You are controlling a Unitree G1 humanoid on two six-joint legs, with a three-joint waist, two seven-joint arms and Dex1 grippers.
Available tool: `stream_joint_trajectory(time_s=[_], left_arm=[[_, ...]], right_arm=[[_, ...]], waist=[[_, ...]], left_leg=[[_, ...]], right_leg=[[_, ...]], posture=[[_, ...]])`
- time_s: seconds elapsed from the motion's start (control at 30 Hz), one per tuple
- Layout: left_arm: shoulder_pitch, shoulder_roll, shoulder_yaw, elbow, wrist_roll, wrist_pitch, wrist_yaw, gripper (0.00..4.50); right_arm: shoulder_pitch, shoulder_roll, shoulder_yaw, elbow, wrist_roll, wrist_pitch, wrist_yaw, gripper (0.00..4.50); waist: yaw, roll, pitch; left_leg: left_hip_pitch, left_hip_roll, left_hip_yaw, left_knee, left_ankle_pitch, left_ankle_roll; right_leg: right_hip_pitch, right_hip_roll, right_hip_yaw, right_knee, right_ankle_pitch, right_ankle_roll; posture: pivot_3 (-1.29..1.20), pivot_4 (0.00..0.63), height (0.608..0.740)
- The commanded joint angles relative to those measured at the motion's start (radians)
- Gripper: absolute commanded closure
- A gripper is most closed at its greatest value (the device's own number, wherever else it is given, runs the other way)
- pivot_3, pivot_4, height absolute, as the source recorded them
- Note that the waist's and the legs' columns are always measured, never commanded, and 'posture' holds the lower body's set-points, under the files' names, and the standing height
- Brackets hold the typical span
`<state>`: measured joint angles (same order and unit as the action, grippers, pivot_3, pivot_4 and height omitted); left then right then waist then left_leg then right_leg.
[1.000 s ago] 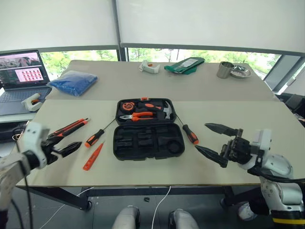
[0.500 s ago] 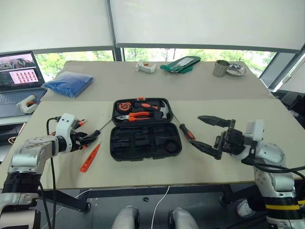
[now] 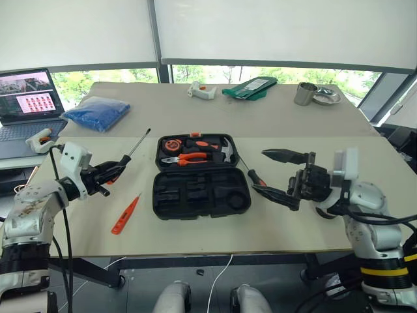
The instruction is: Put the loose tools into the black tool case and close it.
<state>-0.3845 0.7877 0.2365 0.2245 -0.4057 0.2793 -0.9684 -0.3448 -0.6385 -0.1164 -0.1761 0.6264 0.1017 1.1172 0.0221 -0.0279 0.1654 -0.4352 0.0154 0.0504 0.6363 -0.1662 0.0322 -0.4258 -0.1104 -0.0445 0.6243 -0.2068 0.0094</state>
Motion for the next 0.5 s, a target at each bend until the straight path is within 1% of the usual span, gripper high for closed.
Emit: stream_joint_trajectory(time_s=[0.03,0.1,0.17,0.2,0.23,0.27,0.3,0.43,0.5], left_arm=[[-0.103,0.015,-0.127,-0.072,0.074,-0.131,-0.121,3.73],[-0.161,0.009,-0.236,-0.064,0.150,-0.146,-0.167,3.73],[-0.213,0.015,-0.350,-0.046,0.243,-0.180,-0.224,3.73],[-0.245,-0.002,-0.385,-0.023,0.278,-0.189,-0.218,3.73],[-0.268,-0.016,-0.404,-0.004,0.299,-0.196,-0.210,3.73],[-0.290,-0.034,-0.424,0.017,0.317,-0.200,-0.207,3.73],[-0.308,-0.048,-0.447,0.044,0.343,-0.221,-0.204,3.73],[-0.345,-0.077,-0.493,0.132,0.398,-0.305,-0.217,3.73],[-0.370,-0.092,-0.504,0.193,0.438,-0.355,-0.187,3.73]], right_arm=[[-0.065,-0.073,-0.002,0.037,-0.048,0.065,0.000,0.00],[-0.086,-0.111,0.023,0.068,-0.078,0.108,0.004,0.00],[-0.110,-0.120,0.044,0.106,-0.115,0.090,0.016,0.00],[-0.122,-0.119,0.053,0.122,-0.128,0.081,0.023,0.00],[-0.130,-0.117,0.058,0.132,-0.137,0.076,0.029,0.00],[-0.137,-0.112,0.063,0.145,-0.144,0.071,0.033,0.00],[-0.143,-0.108,0.067,0.158,-0.150,0.064,0.040,0.00],[-0.156,-0.096,0.069,0.199,-0.169,0.030,0.067,0.00],[-0.157,-0.091,0.066,0.210,-0.172,0.020,0.077,0.00]], waist=[[0.009,0.000,0.000],[0.015,0.000,0.000],[0.015,0.000,0.000],[0.015,0.000,0.000],[0.015,0.000,0.000],[0.013,0.000,0.000],[0.012,0.000,0.000],[0.002,0.000,0.000],[0.002,0.000,0.000]], left_leg=[[0.000,0.000,0.000,0.001,0.000,0.000],[-0.001,0.000,0.001,0.002,0.000,0.000],[-0.001,0.000,0.003,0.003,0.000,0.001],[-0.001,0.000,0.004,0.004,0.000,0.002],[-0.002,0.000,0.006,0.005,0.003,0.008],[-0.003,0.000,0.008,0.005,0.003,0.010],[-0.005,0.001,0.009,0.006,0.003,0.010],[-0.005,0.001,0.009,0.008,0.003,0.011],[-0.005,0.002,0.009,0.008,0.002,0.012]], right_leg=[[0.000,0.000,-0.001,0.000,0.000,0.000],[0.000,0.000,-0.001,0.000,0.000,0.000],[0.001,0.001,-0.001,0.000,-0.001,0.003],[0.001,0.002,-0.001,0.000,-0.002,0.004],[0.001,0.003,0.000,0.000,-0.002,0.004],[0.000,0.003,0.000,0.000,-0.001,0.005],[-0.002,0.005,0.000,0.001,0.001,0.010],[-0.002,0.008,0.001,0.001,0.002,0.011],[-0.002,0.008,0.001,0.001,0.002,0.011]], posture=[[0.00,0.150,0.740],[0.00,0.150,0.740],[0.00,0.150,0.740],[0.00,0.150,0.740],[0.00,0.150,0.740],[0.00,0.150,0.740],[0.00,0.150,0.740],[0.00,0.150,0.740],[0.00,0.150,0.740]])
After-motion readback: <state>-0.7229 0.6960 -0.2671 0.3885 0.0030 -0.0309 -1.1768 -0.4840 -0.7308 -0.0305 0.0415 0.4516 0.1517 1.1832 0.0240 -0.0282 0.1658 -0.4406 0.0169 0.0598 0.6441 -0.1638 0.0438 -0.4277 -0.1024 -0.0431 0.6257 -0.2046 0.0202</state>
